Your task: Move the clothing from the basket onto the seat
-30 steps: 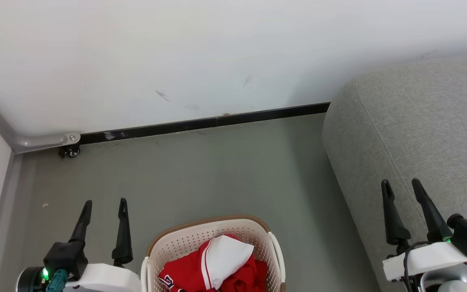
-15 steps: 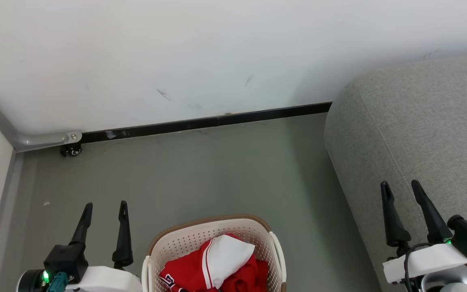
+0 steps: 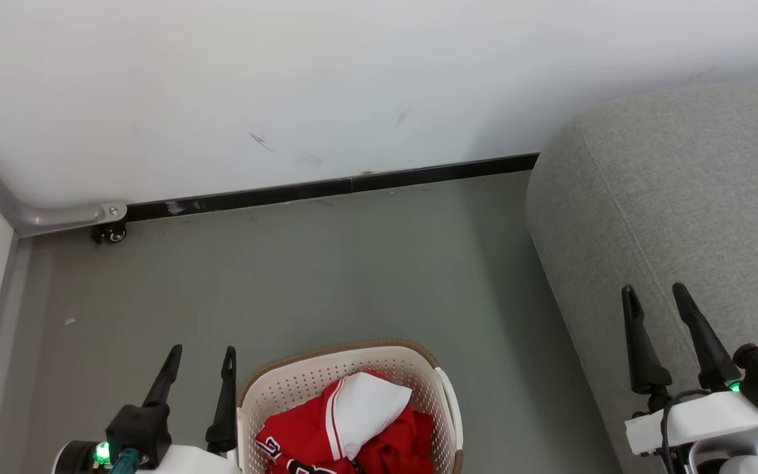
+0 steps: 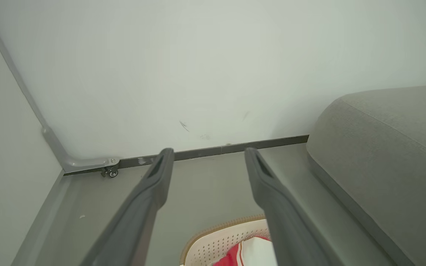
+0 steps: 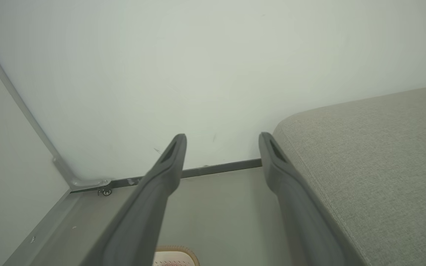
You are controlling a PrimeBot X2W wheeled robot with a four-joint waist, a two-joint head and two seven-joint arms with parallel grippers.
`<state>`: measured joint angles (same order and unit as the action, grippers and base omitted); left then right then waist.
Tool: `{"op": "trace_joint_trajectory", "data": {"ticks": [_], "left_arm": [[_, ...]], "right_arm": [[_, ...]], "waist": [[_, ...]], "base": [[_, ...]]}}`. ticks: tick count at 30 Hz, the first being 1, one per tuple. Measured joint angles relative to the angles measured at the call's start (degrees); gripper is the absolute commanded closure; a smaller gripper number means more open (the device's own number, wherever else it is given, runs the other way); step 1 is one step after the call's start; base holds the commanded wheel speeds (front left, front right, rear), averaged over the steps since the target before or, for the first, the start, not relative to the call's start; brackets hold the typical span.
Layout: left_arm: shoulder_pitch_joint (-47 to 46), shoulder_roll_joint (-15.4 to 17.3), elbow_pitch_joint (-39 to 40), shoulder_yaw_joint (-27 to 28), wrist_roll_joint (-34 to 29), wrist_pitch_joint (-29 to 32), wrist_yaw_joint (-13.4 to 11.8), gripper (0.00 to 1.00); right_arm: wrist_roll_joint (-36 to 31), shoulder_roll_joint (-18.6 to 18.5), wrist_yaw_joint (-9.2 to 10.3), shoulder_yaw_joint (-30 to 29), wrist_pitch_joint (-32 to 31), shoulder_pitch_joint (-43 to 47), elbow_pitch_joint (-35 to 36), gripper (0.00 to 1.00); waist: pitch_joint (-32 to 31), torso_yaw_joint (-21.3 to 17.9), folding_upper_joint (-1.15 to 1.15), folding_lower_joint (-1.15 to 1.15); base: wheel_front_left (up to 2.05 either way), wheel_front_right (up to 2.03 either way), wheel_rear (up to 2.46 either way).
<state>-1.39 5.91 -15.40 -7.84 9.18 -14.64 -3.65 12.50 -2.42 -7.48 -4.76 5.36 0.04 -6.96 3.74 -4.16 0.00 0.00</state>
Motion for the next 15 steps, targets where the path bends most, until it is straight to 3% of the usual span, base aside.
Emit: {"op": "trace_joint_trajectory", "data": {"ticks": [15], "left_arm": [[-4.9, 0.8, -4.9, -5.1, -3.6, 1.4, 2.9, 0.00]], "right_arm": [[-0.5, 0.0, 0.00, -1.6, -0.4, 0.0, 3.4, 0.00]], "waist": [[3.8, -0.8, 0.00, 0.00]], "base": [[0.00, 0.00, 0.00]]}}
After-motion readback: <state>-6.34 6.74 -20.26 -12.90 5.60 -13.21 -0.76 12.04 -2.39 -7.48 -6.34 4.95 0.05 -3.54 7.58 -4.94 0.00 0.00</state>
